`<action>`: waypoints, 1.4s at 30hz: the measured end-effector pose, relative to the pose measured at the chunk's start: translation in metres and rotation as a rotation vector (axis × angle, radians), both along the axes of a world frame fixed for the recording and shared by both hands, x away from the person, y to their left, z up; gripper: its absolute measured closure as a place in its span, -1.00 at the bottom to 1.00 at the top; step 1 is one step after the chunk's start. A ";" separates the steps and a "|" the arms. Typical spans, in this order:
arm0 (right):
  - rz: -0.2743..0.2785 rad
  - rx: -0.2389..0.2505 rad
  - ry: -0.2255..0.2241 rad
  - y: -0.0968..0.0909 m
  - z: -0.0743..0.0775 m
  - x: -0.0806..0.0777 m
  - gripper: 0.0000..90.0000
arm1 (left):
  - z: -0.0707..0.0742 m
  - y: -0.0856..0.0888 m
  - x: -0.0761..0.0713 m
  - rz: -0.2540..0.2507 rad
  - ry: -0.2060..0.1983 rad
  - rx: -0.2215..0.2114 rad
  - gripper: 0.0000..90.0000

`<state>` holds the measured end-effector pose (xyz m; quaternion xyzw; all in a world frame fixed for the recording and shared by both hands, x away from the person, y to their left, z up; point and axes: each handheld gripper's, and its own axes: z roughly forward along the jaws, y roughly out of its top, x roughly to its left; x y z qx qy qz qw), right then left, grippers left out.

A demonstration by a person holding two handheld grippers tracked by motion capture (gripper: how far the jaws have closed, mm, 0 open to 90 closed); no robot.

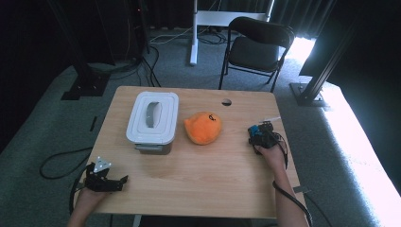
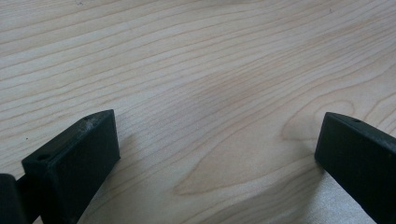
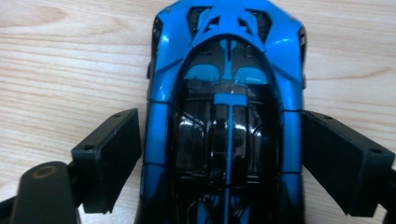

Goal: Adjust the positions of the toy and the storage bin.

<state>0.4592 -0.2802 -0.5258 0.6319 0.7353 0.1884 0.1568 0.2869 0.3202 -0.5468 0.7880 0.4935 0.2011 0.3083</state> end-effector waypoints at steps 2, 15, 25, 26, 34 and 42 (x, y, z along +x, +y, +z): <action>0.007 -0.002 -0.008 -0.002 0.001 -0.002 -0.57 | 0.000 0.000 0.000 0.000 0.000 0.000 -1.00; 0.094 0.001 -0.014 -0.001 -0.001 -0.010 -0.68 | 0.000 0.000 0.000 0.000 0.000 0.000 -0.99; 0.070 -0.025 -0.018 -0.003 0.004 -0.013 -0.44 | 0.000 0.000 0.000 0.000 0.000 0.000 -0.99; 0.073 -0.024 -0.013 -0.003 0.005 -0.014 -0.44 | 0.000 0.000 0.000 0.000 0.000 0.000 -1.00; 0.129 -0.002 -0.018 -0.009 0.019 -0.029 -0.44 | 0.000 0.000 0.000 0.000 0.000 0.000 -1.00; 0.215 0.020 -0.070 -0.011 0.042 -0.067 -0.44 | 0.000 0.000 0.000 0.000 0.000 0.000 -1.00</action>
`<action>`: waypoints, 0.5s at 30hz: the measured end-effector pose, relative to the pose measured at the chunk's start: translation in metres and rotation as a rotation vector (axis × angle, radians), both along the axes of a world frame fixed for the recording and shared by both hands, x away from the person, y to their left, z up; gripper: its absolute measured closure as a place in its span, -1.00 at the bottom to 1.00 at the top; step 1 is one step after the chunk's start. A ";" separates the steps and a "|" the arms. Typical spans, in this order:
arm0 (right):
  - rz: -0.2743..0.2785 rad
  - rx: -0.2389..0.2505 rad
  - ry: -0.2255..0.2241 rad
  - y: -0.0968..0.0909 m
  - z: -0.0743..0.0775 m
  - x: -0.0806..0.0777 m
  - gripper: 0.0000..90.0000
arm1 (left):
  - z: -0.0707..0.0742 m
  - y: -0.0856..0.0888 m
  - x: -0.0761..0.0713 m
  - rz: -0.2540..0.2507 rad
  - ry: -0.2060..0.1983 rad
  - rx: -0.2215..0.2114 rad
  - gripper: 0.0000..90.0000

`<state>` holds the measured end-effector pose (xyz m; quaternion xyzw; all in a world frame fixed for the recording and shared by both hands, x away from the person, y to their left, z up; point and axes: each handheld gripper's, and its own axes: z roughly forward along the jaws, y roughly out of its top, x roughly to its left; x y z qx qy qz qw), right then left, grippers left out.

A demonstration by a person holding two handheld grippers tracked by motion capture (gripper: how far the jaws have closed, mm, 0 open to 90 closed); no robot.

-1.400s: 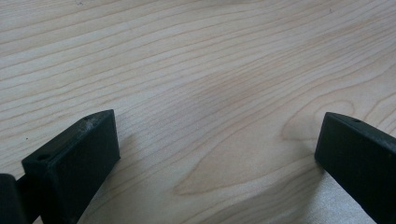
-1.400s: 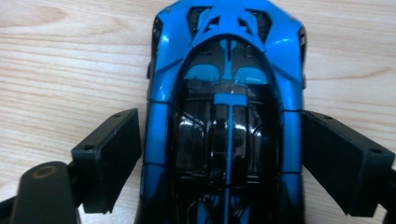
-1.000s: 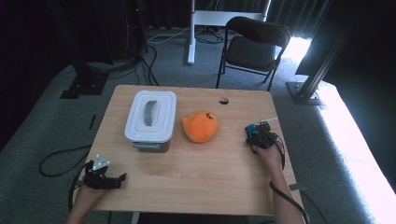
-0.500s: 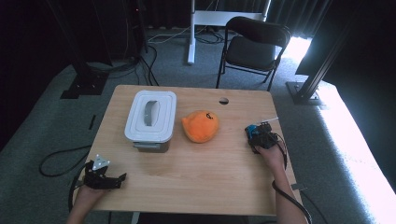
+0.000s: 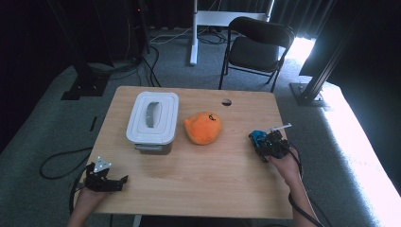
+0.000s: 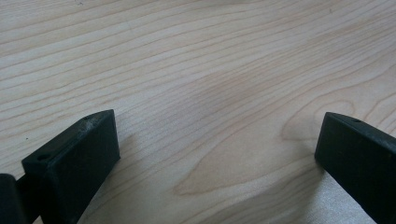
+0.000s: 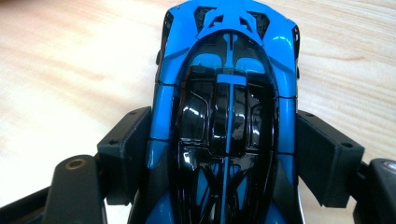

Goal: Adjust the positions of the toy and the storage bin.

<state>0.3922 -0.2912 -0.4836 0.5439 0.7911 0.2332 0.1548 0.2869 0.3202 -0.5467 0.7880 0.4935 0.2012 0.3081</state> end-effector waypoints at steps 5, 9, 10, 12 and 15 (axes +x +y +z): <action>0.063 -0.005 -0.030 0.000 0.007 -0.030 -0.44 | 0.000 0.000 0.000 0.000 0.000 0.000 -1.00; 0.103 -0.035 -0.045 0.001 0.005 -0.054 -0.44 | 0.000 0.000 0.000 0.001 0.000 0.000 -1.00; 0.113 -0.048 -0.045 0.001 0.004 -0.059 -0.44 | 0.000 0.000 0.000 0.001 0.000 0.000 -1.00; 0.126 -0.069 -0.045 0.002 0.002 -0.068 -0.44 | 0.000 0.000 0.000 0.001 0.000 0.000 -0.99; 0.136 -0.061 -0.034 -0.001 0.000 -0.079 -0.44 | 0.000 0.000 0.000 0.001 0.000 0.000 -1.00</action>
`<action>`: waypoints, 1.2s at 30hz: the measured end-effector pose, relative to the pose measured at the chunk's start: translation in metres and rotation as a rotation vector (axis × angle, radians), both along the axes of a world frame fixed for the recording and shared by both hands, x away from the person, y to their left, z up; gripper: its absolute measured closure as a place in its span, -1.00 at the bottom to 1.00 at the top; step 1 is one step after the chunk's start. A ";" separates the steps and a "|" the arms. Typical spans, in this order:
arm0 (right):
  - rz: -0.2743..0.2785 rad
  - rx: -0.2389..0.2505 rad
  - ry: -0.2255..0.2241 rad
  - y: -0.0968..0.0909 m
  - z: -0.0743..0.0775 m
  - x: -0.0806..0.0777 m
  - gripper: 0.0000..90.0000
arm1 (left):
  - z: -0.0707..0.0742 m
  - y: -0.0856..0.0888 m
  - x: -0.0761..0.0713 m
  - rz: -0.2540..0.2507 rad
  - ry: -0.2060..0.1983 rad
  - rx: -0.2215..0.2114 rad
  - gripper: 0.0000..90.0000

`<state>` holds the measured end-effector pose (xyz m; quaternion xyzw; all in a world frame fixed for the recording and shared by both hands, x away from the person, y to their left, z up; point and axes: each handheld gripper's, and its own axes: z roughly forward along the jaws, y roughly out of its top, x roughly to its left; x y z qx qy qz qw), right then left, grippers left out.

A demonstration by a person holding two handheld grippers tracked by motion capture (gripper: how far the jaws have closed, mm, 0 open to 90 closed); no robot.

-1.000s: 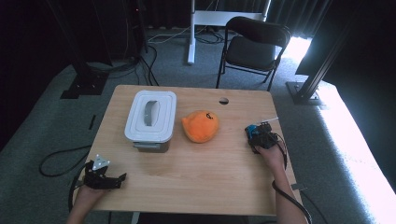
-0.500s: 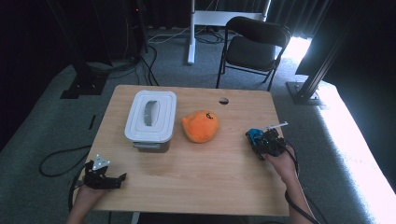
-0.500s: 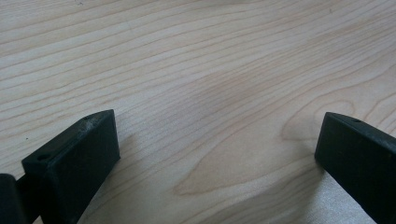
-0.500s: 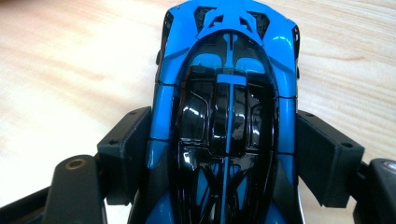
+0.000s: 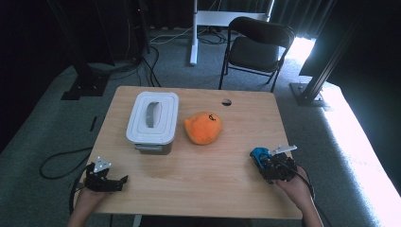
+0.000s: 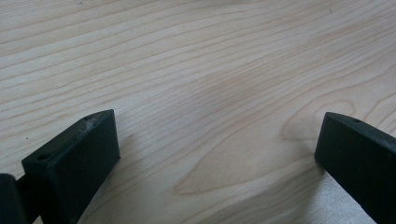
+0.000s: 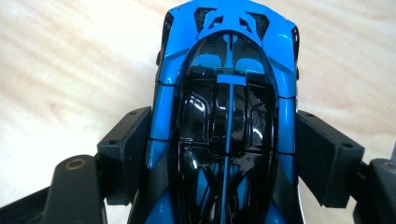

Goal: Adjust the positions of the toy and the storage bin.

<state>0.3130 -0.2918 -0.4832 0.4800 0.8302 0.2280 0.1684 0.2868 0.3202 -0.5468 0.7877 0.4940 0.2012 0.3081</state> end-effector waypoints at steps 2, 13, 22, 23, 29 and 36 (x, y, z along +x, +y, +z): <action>0.010 0.010 0.004 -0.001 -0.001 -0.005 -0.44 | 0.000 0.000 0.000 0.000 0.000 0.000 -1.00; -0.008 0.017 0.040 -0.015 -0.021 -0.022 -0.44 | 0.000 0.000 0.000 -0.001 0.002 0.002 -1.00; -0.014 -0.011 0.058 -0.015 -0.037 -0.028 -0.44 | 0.000 0.000 0.000 -0.001 0.000 0.001 -1.00; -0.013 -0.008 0.056 -0.016 -0.037 -0.028 -0.44 | 0.000 0.000 0.000 -0.001 0.001 0.001 -1.00; -0.021 0.028 0.051 -0.020 -0.042 -0.032 -0.45 | 0.000 0.000 0.000 -0.001 0.001 0.001 -1.00; -0.025 0.029 0.049 -0.020 -0.039 -0.031 -0.51 | 0.000 0.000 0.000 -0.001 0.001 0.002 -1.00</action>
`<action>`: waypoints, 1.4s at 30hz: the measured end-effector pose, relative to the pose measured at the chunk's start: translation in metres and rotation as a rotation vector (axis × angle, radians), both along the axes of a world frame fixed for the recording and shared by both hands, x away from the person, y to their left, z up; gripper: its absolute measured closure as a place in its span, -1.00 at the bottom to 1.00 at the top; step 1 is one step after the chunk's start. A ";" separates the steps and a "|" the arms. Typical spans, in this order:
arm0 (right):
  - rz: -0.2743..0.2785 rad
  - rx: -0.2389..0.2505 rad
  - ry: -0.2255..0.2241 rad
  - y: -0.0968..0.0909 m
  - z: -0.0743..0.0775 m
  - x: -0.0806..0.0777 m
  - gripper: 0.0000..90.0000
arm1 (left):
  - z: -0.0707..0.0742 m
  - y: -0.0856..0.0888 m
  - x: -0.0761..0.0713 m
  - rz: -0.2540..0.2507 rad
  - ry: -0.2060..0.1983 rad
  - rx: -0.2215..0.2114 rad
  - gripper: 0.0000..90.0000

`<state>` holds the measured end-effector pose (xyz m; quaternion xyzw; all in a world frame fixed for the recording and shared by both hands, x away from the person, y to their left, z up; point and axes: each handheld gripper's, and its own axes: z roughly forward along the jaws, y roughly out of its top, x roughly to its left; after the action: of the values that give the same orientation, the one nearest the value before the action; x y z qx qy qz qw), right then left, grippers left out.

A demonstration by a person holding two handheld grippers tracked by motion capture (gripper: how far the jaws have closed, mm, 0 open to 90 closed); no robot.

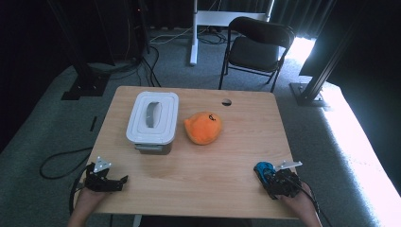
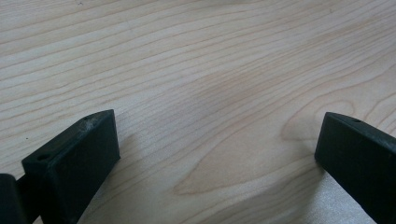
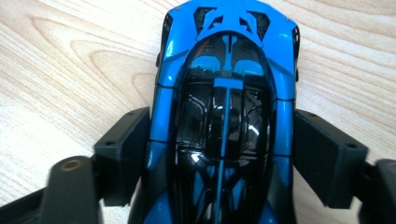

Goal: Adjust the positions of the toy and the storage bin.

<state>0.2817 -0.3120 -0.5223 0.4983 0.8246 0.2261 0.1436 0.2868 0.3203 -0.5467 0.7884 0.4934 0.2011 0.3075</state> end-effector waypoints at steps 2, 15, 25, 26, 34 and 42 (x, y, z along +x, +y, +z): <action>-0.002 0.013 -0.011 0.000 0.003 0.000 -0.54 | 0.000 0.000 0.000 0.000 0.000 0.000 -1.00; -0.038 0.150 -0.081 0.001 0.030 0.011 -0.69 | 0.000 0.000 0.000 0.000 0.000 -0.001 -1.00; -0.044 0.180 -0.110 0.011 0.039 0.029 -0.70 | 0.000 0.000 0.000 0.001 0.001 0.000 -1.00; -0.044 0.183 -0.110 0.012 0.039 0.031 -0.70 | 0.000 0.000 0.000 0.001 0.000 0.000 -1.00; -0.018 0.095 -0.181 0.028 0.042 0.044 -0.62 | 0.000 0.000 0.000 0.001 -0.001 -0.001 -1.00; 0.047 0.086 -0.236 0.042 0.056 0.060 -0.62 | 0.000 0.000 0.000 0.001 -0.001 -0.001 -1.00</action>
<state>0.3417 -0.2699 -0.4662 0.4546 0.8028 0.3217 0.2129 0.2868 0.3202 -0.5467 0.7878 0.4940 0.2012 0.3081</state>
